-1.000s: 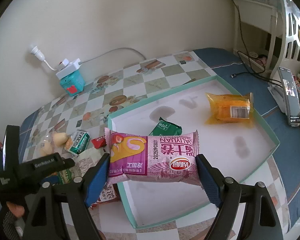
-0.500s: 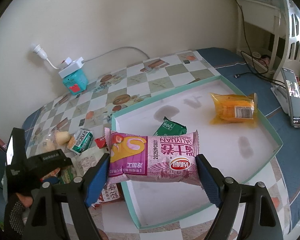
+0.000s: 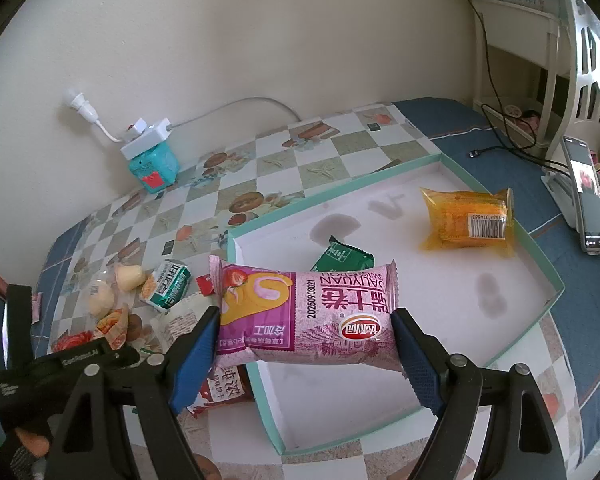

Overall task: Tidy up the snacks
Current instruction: 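Grasp the green-white biscuit pack with the left tool while the right tool holds the pink pack over the tray, then place the biscuit pack in the tray with the left tool while the right tool releases the pink pack there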

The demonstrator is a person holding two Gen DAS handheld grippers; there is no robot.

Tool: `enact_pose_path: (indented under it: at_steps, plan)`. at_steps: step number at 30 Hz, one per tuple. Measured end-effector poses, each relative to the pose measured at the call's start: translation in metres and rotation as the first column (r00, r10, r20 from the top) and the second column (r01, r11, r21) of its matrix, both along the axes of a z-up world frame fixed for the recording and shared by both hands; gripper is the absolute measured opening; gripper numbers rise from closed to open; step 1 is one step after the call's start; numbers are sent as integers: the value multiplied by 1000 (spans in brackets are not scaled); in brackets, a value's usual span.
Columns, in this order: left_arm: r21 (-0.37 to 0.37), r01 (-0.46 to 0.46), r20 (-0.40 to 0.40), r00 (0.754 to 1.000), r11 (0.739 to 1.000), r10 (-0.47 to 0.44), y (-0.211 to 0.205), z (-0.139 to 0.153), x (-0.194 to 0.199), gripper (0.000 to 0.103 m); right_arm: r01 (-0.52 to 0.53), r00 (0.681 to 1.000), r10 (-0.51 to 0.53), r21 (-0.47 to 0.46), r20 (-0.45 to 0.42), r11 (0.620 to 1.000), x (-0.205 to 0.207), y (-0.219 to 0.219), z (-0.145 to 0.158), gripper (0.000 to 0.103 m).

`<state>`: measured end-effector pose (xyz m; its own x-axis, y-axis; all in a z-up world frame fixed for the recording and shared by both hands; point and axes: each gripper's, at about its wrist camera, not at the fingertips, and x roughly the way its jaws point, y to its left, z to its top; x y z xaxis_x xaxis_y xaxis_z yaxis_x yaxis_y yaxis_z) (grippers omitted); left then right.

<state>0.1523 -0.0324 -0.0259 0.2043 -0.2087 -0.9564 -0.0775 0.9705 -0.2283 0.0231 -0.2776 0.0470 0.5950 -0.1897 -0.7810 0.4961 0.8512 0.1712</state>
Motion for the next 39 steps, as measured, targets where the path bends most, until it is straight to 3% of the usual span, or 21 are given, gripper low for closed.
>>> enact_pose_path:
  at_steps: [7, 9, 15, 22, 32, 39]
  plan:
    - [55, 184, -24, 983, 981, -183, -42, -6, -12, 71, 3, 1000, -3, 3, -2, 1000, 0, 0, 0, 85]
    - [81, 203, -44, 979, 976, -200, -47, -12, -12, 56, 6, 1000, -6, 4, -2, 1000, 0, -1, 0, 85]
    - [87, 178, -3, 984, 980, -178, -44, -6, -10, 52, 10, 1000, -10, 7, 0, 1000, 0, -1, -1, 85]
    - [56, 109, 92, 989, 992, -114, -24, 30, -14, 52, 50, 999, -50, 9, 7, 999, -7, -14, 1, 85]
    - [2, 162, 228, 961, 987, -158, -53, 83, -26, 52, 222, 975, -222, 1, -9, 975, -33, -71, -1, 85]
    - [-34, 263, 273, 931, 964, -244, -112, 95, -15, 52, 294, 956, -294, -20, -8, 956, -49, -100, 0, 85]
